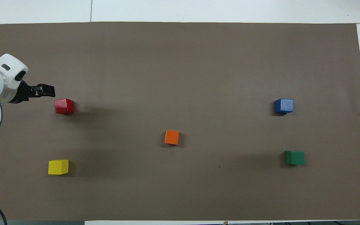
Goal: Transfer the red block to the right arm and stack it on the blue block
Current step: 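Lower the left gripper onto the red cube and close on it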
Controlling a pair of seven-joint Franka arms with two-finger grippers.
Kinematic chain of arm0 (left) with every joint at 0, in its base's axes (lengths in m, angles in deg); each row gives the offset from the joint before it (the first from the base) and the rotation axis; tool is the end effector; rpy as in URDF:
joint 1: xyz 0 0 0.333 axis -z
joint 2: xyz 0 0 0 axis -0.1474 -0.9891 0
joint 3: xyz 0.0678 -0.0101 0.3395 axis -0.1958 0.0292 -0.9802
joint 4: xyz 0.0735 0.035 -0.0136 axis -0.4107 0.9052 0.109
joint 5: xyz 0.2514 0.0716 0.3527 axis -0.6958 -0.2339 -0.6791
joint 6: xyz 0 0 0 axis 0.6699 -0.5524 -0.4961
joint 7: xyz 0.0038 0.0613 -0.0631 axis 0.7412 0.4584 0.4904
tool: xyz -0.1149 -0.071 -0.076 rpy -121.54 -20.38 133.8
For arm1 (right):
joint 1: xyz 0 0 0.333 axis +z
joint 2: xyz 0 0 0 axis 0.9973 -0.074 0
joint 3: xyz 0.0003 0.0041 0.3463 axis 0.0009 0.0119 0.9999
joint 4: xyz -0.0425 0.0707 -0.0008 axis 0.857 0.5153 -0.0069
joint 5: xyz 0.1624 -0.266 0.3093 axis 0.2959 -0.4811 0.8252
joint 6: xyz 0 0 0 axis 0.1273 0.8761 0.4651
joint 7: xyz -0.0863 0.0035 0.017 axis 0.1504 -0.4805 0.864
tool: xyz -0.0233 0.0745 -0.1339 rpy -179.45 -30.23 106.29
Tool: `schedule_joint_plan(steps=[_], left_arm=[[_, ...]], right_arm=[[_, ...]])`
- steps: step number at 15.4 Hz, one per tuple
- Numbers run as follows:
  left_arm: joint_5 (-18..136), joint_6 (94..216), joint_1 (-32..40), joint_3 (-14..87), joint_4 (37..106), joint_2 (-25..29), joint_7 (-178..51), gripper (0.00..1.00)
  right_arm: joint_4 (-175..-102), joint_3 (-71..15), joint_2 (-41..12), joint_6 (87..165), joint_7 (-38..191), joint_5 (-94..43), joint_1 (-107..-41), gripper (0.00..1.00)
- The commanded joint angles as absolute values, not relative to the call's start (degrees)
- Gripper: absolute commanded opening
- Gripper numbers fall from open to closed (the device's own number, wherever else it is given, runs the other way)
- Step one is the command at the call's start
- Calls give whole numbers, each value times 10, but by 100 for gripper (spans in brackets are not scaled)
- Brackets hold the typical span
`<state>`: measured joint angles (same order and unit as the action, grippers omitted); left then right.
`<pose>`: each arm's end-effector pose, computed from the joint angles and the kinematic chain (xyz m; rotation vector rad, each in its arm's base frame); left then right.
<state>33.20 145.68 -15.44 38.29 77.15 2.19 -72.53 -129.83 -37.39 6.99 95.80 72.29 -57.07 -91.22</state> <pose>0.6420 0.0251 0.3444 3.1253 0.2196 0.1347 0.5519 -0.0772 0.6223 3.1299 -0.1019 -0.0404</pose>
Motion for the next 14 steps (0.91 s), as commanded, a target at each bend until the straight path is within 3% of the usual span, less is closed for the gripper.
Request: schedule_joint_plan(steps=[1,8,14], left_arm=[[330,1500,-151,384,807,25,-696,100],[330,1551,-146,385,814,-30,-668,100],[330,1551,-146,385,824,-32,-675,100]], right_arm=[[-1293,-372,72,950,724,-562,-916,100],[-1294,-372,72,950,724,-562,-916,100],[-1296,-374,73,949,725,-562,-917,100]])
